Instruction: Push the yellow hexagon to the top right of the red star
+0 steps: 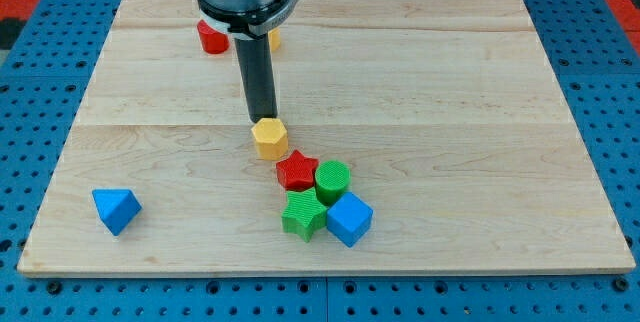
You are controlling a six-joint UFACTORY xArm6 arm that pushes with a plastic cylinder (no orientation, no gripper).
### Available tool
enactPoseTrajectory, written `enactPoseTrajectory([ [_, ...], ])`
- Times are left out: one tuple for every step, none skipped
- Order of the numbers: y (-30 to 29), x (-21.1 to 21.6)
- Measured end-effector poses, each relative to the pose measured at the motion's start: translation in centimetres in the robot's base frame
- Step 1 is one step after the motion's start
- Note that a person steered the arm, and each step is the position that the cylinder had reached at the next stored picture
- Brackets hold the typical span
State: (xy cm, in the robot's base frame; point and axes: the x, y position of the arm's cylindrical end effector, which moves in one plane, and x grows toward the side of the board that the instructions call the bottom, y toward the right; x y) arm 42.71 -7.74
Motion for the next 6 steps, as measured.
enactPoseTrajectory([
  [-3.2, -2.8],
  [-3.0, 0.6],
  [-2.4, 4.0],
  [-0.5, 4.7],
  [1.1, 4.0],
  [1.5, 2.1],
])
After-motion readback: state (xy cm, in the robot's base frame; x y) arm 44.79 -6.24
